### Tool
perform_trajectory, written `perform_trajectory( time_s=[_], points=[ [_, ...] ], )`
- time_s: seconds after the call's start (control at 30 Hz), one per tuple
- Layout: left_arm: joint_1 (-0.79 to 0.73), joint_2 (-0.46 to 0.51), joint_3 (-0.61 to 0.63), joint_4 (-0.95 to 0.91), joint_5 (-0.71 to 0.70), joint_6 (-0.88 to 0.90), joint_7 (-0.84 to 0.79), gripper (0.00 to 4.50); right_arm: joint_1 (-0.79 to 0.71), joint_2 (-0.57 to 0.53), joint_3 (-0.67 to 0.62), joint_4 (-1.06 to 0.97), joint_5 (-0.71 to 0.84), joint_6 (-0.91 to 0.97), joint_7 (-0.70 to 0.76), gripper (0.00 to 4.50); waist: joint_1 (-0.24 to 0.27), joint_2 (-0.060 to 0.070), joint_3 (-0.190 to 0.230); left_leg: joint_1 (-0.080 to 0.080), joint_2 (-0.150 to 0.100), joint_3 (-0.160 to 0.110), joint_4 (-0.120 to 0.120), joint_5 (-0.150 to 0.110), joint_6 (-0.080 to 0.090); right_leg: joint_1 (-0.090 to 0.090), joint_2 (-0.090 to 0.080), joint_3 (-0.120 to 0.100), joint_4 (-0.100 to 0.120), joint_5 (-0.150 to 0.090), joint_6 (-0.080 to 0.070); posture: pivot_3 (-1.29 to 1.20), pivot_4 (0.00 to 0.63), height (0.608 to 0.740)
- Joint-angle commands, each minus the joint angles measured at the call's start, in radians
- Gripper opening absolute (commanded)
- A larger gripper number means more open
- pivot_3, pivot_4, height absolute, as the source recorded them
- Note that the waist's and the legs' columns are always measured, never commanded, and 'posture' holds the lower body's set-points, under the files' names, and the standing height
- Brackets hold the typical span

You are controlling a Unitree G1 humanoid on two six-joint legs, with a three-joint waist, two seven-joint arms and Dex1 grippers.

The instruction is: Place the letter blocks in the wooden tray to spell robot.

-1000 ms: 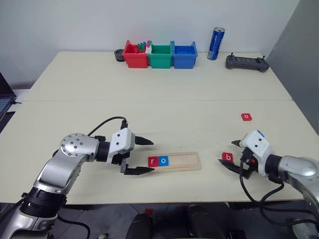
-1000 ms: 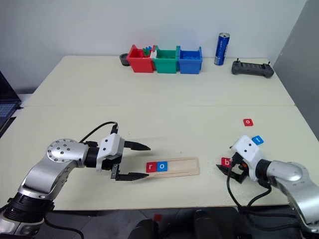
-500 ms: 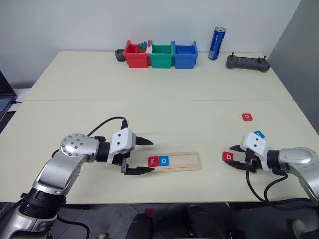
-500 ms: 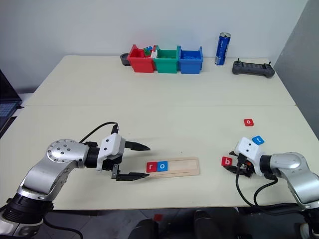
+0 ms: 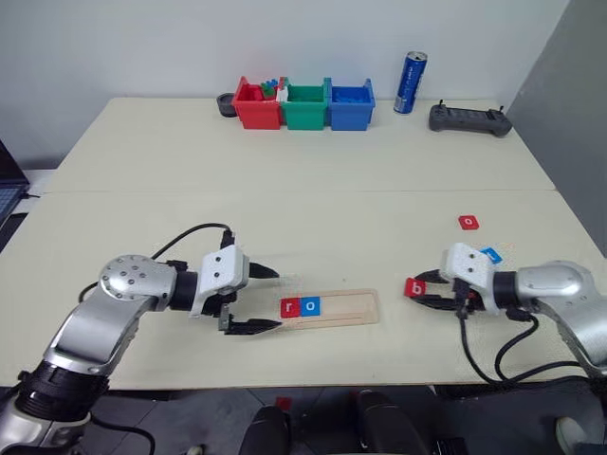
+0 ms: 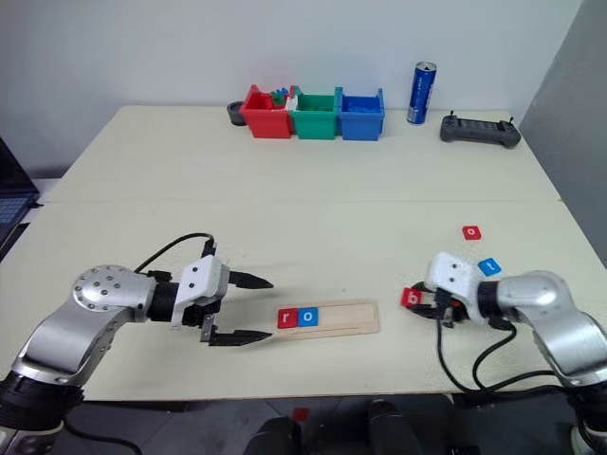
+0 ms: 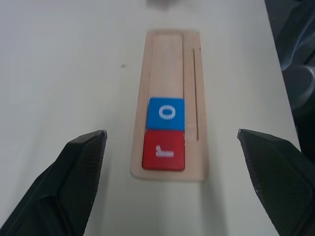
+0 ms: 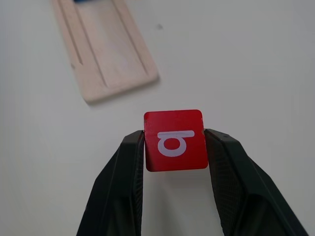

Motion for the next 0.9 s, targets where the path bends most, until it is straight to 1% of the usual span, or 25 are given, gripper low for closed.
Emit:
perform_trajectory(
  time_s=[0.03,0.23,0.37,0.63,0.9],
  points=[
    [0.005,0.024,0.027,0.018,0.027,-0.064,-0.010,4.50,-0.100,0.053,0.107,-0.062,-0.039,0.071,-0.010,1.47,0.002,0.000,0.000,0.000,0.000,-0.001,0.000,0.000,0.000,0.000,0.000,0.000,0.000,0.000,0.000,0.00,0.150,0.740],
    [0.014,0.019,0.036,0.019,0.022,-0.081,-0.002,4.50,-0.229,0.193,0.270,-0.026,-0.092,0.150,-0.034,1.47,0.011,0.000,0.000,-0.002,0.000,-0.001,0.000,0.000,0.000,-0.001,-0.001,-0.001,-0.001,0.000,0.000,0.00,0.150,0.740],
    [0.031,0.022,0.042,0.011,0.022,-0.089,0.005,4.50,-0.261,0.232,0.339,0.022,-0.137,0.132,-0.025,1.47,0.011,0.000,0.000,-0.002,0.000,-0.001,0.000,0.000,0.000,-0.001,-0.001,-0.002,-0.001,0.000,-0.001,0.00,0.150,0.740],
    [0.063,0.016,0.044,0.017,0.025,-0.121,0.019,4.50,-0.289,0.266,0.376,0.063,-0.169,0.107,-0.006,1.47,0.008,0.000,0.000,-0.002,0.000,-0.001,0.000,0.000,0.000,-0.001,-0.001,-0.002,0.000,0.000,-0.001,0.00,0.150,0.740],
    [0.096,0.009,0.045,0.079,0.039,-0.204,0.015,4.50,-0.300,0.307,0.379,0.095,-0.175,0.104,-0.013,1.47,0.008,0.000,0.000,-0.002,0.000,-0.001,0.000,0.000,0.000,-0.001,-0.001,-0.002,0.000,0.000,-0.001,0.00,0.150,0.740]
  ],
)
